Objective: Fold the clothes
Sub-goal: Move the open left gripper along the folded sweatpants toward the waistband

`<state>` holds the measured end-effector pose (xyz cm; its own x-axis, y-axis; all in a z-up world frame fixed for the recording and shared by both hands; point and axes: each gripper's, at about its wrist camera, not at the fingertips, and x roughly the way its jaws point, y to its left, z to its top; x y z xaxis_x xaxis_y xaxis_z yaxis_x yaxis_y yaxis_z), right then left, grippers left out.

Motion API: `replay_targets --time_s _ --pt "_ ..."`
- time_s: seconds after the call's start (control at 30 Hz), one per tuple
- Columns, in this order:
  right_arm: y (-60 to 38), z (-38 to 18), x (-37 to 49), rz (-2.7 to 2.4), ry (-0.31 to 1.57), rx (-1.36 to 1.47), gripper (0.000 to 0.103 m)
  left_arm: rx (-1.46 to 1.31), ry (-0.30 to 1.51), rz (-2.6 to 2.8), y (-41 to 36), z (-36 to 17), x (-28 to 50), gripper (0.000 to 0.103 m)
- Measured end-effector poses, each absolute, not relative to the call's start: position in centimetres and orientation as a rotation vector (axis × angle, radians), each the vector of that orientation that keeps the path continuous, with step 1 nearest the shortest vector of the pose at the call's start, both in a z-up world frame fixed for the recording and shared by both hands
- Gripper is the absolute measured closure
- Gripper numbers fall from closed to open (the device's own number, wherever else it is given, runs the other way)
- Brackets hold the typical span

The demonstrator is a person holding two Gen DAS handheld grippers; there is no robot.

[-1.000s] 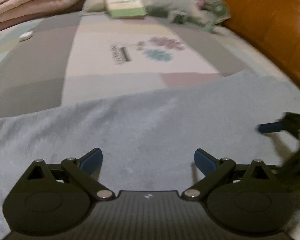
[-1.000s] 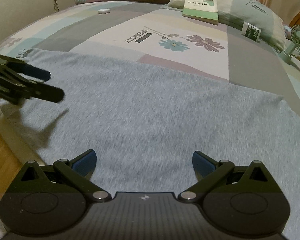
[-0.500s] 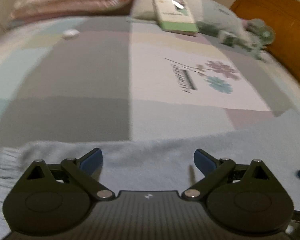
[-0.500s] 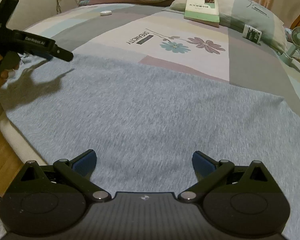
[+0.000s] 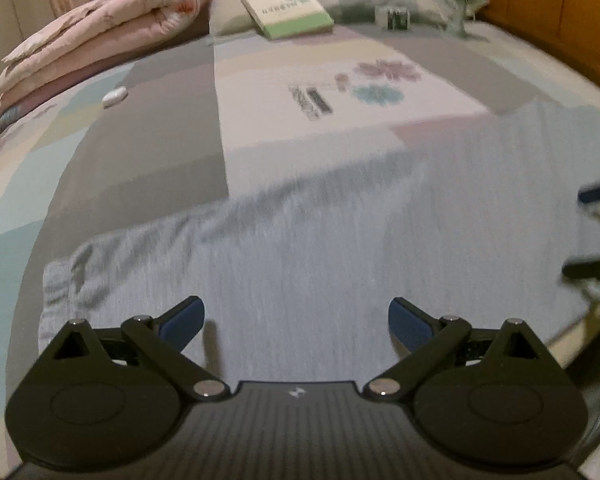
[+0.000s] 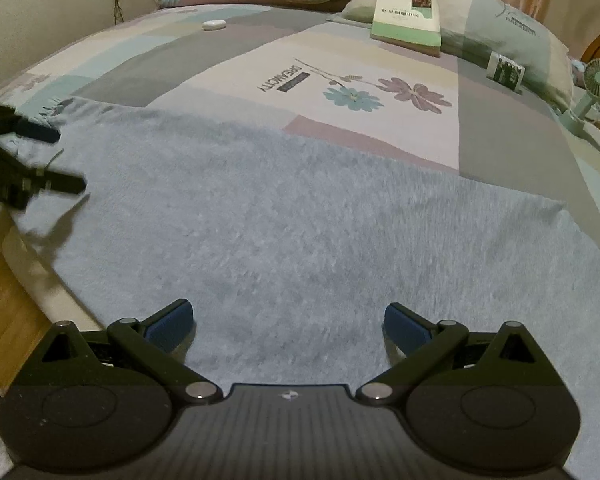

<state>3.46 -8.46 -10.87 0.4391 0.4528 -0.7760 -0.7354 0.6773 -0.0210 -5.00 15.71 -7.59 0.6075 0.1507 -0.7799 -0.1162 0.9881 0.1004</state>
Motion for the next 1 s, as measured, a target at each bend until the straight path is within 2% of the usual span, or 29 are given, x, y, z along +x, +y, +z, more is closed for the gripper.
replay_targets --time_s 0.63,1.0 --pt "-9.4 -10.7 4.4 0.699 0.841 -0.316 0.0 -0.071 0.932 0.137 16.6 -8.7 -7.3 0.004" --pt "-11.0 -10.1 5.8 0.681 0.873 -0.133 0.0 -0.178 0.798 0.239 21.9 -3.2 -10.3 0.004"
